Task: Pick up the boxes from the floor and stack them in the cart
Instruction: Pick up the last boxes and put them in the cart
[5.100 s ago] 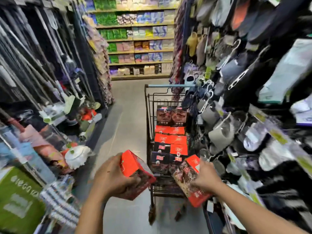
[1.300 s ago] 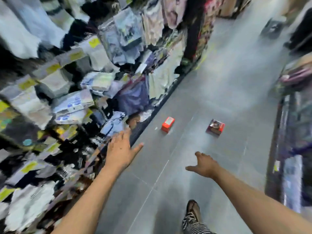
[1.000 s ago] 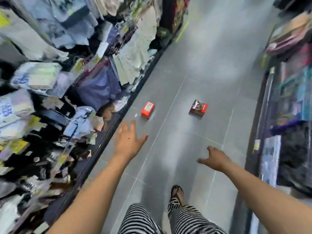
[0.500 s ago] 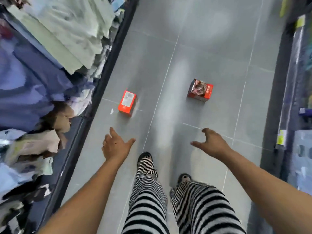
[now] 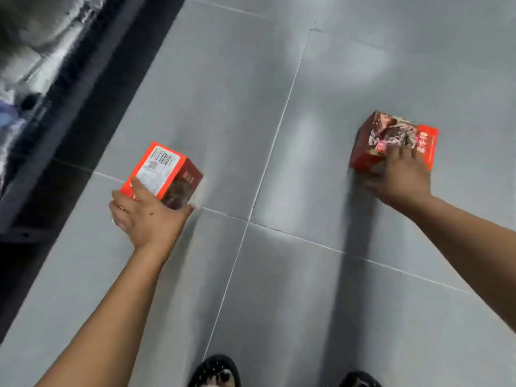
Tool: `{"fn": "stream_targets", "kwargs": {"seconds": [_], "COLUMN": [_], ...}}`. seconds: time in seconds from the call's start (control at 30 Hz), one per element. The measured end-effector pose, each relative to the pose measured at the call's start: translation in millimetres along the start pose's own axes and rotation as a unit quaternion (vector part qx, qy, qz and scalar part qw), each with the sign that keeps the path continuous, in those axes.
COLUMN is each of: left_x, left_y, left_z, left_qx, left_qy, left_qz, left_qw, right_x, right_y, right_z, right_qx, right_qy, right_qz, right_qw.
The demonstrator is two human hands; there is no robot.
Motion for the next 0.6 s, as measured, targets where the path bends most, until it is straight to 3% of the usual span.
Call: {"fn": "stream_targets", "kwargs": {"seconds": [0.07,0.13,0.27,0.47,0.6], "left_x": [18,30,35,5,-8], "left_y": [-1,-2,-11,-63,-119], "left_z": [5,9,21,41,37], "left_qx": [0.026,0.043,0.062,0.041,0.132], "left_qy": [-0.047,-0.045,-0.044,-0.060,-0.053], "left_qz": [-0.024,-0.056,-0.112,-0.204,-0.331], "left_qw": [0.998,0.996,0.991,0.976,0.933], "right_x": [24,38,38,-13,-39], "right_y": [2,5,10,7,12], "right_z": [-11,-21,-29,-38,-44], "right_qx": [-0.005,0.000,-0.004,-0.039,-0.043], "right_qy": [-0.053,-0.092,-0.102,-0.126,-0.125], "right_qz": [-0.008,-0.013,-0.011,0.116,0.165], "right_qw": [0.999,0.996,0.995,0.984,0.977]}}
Point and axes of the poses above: each hand's wrist, its own x-axis towards the middle knuckle, its own z-axis out of the back of the hand, y = z × x, the point moved 10 cm from there along x, towards the middle knuckle, and after that the axes turned 8 degrees about -z, right-handed, at the moved point
